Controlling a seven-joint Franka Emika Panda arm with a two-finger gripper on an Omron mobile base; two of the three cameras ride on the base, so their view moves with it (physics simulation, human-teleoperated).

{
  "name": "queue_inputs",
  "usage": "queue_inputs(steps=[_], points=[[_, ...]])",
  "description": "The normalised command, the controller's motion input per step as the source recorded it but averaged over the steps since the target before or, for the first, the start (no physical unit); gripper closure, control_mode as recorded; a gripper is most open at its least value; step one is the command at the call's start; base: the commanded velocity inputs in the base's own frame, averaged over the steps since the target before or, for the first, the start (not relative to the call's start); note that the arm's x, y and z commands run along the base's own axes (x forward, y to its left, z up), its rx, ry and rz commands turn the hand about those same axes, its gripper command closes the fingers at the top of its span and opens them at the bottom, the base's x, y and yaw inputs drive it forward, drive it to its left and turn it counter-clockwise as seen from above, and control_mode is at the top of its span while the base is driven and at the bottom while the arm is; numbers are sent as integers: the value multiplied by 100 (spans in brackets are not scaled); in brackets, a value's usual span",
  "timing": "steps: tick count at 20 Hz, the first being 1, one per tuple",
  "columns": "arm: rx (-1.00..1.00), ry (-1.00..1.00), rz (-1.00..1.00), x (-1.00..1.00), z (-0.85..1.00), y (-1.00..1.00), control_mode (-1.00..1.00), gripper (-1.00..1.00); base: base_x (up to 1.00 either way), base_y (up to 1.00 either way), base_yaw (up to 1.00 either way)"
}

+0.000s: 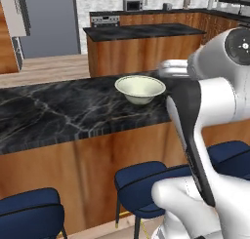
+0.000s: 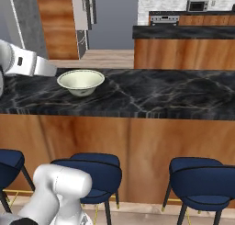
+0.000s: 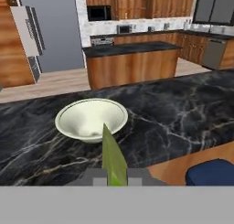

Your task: There is a bowl on the dining counter. Grab a lemon wedge from the fridge and place it in the bowl. Then get the liquor bottle and glass cup from the cabinet and place them next to the bowl.

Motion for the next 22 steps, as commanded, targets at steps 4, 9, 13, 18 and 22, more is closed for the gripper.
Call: queue_inputs(steps=[4, 9, 13, 18, 22], points=[[7, 20, 11, 76, -21, 0, -100, 100, 0, 0, 0], [0, 20, 3, 34, -32, 0, -100, 100, 0, 0, 0], [0, 19, 0, 33, -28, 0, -100, 100, 0, 0, 0], [0, 10, 0, 52, -21, 0, -100, 100, 0, 0, 0], [0, 10, 0, 57, -25, 0, -100, 100, 0, 0, 0]])
